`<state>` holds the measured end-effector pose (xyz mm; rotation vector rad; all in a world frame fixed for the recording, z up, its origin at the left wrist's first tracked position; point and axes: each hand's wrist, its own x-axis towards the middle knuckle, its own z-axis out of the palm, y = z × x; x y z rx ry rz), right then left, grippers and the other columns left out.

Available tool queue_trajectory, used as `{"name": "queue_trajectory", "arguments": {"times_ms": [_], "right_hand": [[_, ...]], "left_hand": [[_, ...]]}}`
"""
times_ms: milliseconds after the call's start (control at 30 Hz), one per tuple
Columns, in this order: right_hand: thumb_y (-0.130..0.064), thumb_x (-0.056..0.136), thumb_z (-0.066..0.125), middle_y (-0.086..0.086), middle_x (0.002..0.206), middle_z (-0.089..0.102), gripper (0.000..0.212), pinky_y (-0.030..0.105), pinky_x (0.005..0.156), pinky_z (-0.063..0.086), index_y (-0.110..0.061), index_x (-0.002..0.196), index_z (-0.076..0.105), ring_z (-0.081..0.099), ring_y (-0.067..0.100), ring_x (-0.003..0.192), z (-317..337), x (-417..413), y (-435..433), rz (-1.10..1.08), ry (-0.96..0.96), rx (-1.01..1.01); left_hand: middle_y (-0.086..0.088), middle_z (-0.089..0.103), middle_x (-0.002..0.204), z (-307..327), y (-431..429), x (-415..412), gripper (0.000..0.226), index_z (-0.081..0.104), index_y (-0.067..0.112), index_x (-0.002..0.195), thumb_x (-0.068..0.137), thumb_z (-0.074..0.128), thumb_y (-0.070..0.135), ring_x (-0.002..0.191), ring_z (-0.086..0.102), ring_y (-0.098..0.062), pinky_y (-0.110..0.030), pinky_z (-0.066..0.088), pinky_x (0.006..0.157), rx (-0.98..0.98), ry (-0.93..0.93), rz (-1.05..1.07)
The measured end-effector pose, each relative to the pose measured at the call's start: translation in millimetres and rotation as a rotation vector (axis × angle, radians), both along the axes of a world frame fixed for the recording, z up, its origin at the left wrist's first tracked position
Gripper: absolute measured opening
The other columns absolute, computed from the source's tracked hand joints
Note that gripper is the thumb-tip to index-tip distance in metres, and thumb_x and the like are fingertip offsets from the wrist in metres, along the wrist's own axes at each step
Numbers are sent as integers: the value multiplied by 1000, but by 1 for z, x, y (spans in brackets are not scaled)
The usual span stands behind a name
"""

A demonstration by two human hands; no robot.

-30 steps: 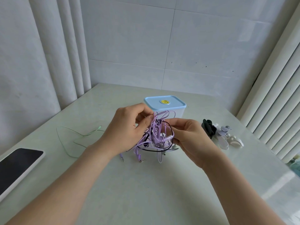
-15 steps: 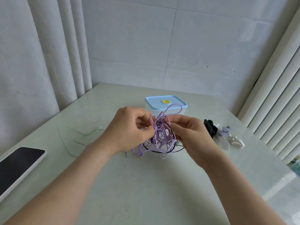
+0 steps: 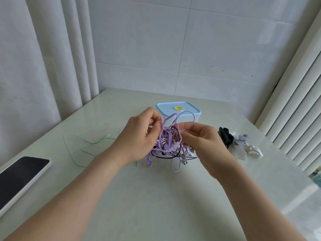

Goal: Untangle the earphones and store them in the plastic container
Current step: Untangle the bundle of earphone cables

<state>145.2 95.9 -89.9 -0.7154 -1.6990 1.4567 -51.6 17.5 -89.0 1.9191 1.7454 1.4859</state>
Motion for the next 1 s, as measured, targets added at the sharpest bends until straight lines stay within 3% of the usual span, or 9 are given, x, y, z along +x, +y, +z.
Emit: {"name": "queue_trajectory", "arguments": {"times_ms": [67, 200, 333, 467, 533, 600, 733, 867, 1000], "right_hand": [[-5, 98, 70, 15, 101, 81, 15, 40, 97, 58, -9, 108, 80, 77, 32, 99, 2, 1, -2, -17, -20, 12], [-20, 102, 67, 7, 90, 81, 17, 16, 76, 52, -12, 104, 82, 71, 12, 78, 7, -1, -6, -66, -50, 44], [-59, 99, 55, 3, 96, 81, 52, 29, 87, 44, -15, 99, 84, 70, 10, 86, 11, -2, -11, -103, -123, -27], [-73, 75, 67, 1, 96, 82, 62, 24, 82, 48, -15, 92, 84, 73, 9, 90, 14, -4, -18, -107, -162, 37], [-71, 72, 79, 7, 95, 81, 60, 30, 86, 50, -14, 92, 83, 75, 16, 92, 12, -6, -19, -127, -181, 54], [-53, 79, 86, 8, 92, 81, 42, 31, 86, 53, -13, 91, 82, 77, 19, 88, 10, -8, -18, -139, -178, 46], [-30, 87, 83, 8, 89, 81, 17, 25, 81, 51, -13, 88, 83, 73, 19, 84, 9, -6, -12, -189, -199, 31], [-45, 73, 79, 6, 79, 60, 36, 33, 74, 40, -11, 85, 80, 51, 15, 79, 10, -6, -9, -222, -243, -5], [-49, 62, 68, 5, 81, 43, 66, 35, 76, 30, 11, 89, 62, 39, 18, 79, 13, -8, -14, -235, -246, 16]], "left_hand": [[6, 54, 60, -1, 1, -1, 10, 52, 13, 98, 107, 50, 16, 51, 42, -13, -23, 30, 51, 21, 43, 47], [5, 49, 59, 1, 1, -3, 13, 49, 12, 97, 107, 44, 20, 51, 40, -15, -30, 30, 52, 35, 25, 98], [7, 60, 84, 2, -1, -1, 14, 51, 12, 95, 107, 44, 13, 63, 51, -9, -26, 36, 61, 2, -8, 58], [3, 52, 105, 5, 1, 1, 10, 61, 22, 97, 106, 57, 19, 79, 57, -9, -13, 41, 73, -13, 18, -20], [9, 59, 97, 6, 0, 2, 10, 65, 23, 96, 105, 61, 20, 71, 55, -7, -15, 41, 68, -18, -6, -62], [13, 62, 81, 7, -1, 3, 12, 64, 20, 96, 106, 58, 17, 62, 50, -5, -19, 40, 62, -37, -86, -117], [4, 64, 71, 8, 1, 5, 13, 57, 7, 102, 111, 47, 9, 64, 53, -17, -33, 48, 66, -15, -304, -109], [-31, 58, 94, 10, 2, 11, 20, 54, 10, 96, 112, 42, 6, 63, 51, -19, -38, 50, 70, -32, -552, -149], [-7, 50, 90, 11, 1, 17, 19, 49, 10, 96, 111, 39, 6, 56, 34, -12, -31, 42, 55, -121, -710, -202]]}}
